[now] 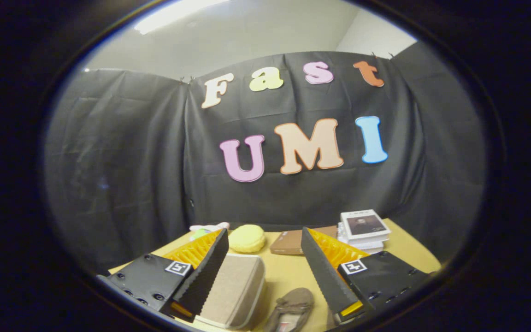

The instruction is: Open the storage box then place both shoes into the box .Put the left shoe in first, then the right shoe, with the right side of both shoes facing outward in a uniform manner.

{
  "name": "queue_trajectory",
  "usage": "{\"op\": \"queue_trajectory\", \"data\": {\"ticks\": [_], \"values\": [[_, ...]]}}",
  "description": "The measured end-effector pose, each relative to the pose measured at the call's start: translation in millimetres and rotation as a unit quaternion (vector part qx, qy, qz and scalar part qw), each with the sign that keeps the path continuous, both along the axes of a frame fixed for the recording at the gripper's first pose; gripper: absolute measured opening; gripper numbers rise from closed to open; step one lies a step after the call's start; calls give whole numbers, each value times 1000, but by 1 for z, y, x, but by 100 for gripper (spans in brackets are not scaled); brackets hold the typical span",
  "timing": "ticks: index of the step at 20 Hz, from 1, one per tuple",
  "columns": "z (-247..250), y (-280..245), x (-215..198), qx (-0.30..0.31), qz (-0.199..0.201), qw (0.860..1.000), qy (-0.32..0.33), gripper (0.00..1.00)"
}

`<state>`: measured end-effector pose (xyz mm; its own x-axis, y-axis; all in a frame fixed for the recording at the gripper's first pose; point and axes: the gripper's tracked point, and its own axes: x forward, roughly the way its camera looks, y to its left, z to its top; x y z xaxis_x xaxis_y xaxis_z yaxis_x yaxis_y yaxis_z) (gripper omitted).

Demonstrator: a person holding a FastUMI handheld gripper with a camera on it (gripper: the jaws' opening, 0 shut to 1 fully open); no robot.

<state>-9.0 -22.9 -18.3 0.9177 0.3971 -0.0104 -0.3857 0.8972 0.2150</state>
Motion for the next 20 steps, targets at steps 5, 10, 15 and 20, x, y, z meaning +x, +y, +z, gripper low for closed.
{"op": "queue_trajectory", "data": {"ticks": [5,10,15,20], "values": [[-20,-1,-16,159,31,986,49,90],[-79,-31,-27,287,-7,949,134,90],[-144,-24,-44,399,-45,887,226,90],[-187,-5,-62,453,-60,841,290,90]]}}
